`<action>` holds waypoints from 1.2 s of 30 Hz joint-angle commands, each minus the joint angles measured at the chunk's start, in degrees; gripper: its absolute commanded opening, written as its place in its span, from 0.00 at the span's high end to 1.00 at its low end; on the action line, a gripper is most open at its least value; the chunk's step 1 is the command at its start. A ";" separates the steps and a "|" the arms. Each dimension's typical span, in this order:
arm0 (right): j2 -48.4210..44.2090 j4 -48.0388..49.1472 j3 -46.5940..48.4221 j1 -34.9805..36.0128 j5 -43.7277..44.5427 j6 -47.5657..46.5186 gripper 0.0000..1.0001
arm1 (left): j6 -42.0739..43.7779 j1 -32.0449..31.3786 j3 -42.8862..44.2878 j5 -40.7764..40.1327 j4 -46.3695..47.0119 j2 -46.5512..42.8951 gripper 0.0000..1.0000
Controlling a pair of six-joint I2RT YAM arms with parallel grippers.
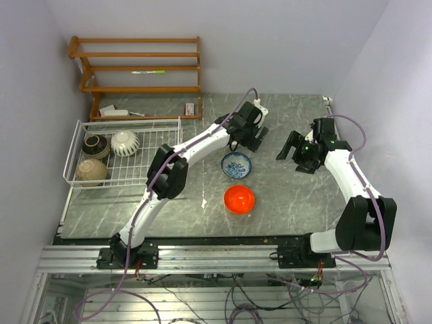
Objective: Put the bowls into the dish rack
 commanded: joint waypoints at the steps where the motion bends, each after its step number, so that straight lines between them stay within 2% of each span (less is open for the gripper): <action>1: -1.11 0.45 -0.85 -0.70 -1.24 0.03 0.07 | 2.71 0.18 3.59 -4.50 -0.16 3.46 0.11; 7: -0.44 0.53 -0.82 -0.83 -1.55 -0.13 0.07 | 4.17 0.36 5.31 -5.79 -0.68 6.79 0.13; 10: -0.19 0.43 -0.69 -0.93 -1.30 -0.22 0.07 | 4.05 0.37 3.70 -5.67 -0.15 6.72 0.23; 14: -0.18 0.50 -1.10 -1.12 -1.10 -0.25 0.07 | 4.02 0.36 0.37 -7.56 1.83 5.32 0.40; 19: -0.10 0.45 -1.52 -1.21 -1.09 -0.39 0.08 | 4.85 0.36 1.31 -8.87 0.28 6.21 0.61; 20: -0.11 0.44 -1.48 -1.24 -1.04 -0.37 0.08 | 5.05 0.39 1.83 -9.03 -0.37 6.68 0.67; 22: -0.05 0.34 -1.28 -1.18 -1.00 -0.39 0.08 | 5.18 0.45 1.83 -9.45 -0.74 6.97 0.87; 23: -0.10 0.27 -1.22 -1.19 -1.01 -0.39 0.08 | 5.06 0.48 1.57 -9.64 -0.74 6.72 0.92; 27: -0.13 0.21 -1.01 -1.32 -0.98 -0.31 0.08 | 4.75 0.45 1.50 -10.02 -0.52 4.73 0.93; 32: -0.34 0.36 -1.34 -1.28 -1.35 -0.22 0.08 | 3.23 0.84 6.95 -8.55 -2.54 0.11 0.93; 34: -0.51 0.33 -1.47 -1.34 -1.52 -0.26 0.08 | 0.52 2.04 7.70 -6.08 -2.66 -4.00 0.93; 36: -0.70 0.44 -1.56 -1.27 -1.81 -0.35 0.09 | -3.58 4.39 4.31 -1.80 -0.43 -9.33 0.93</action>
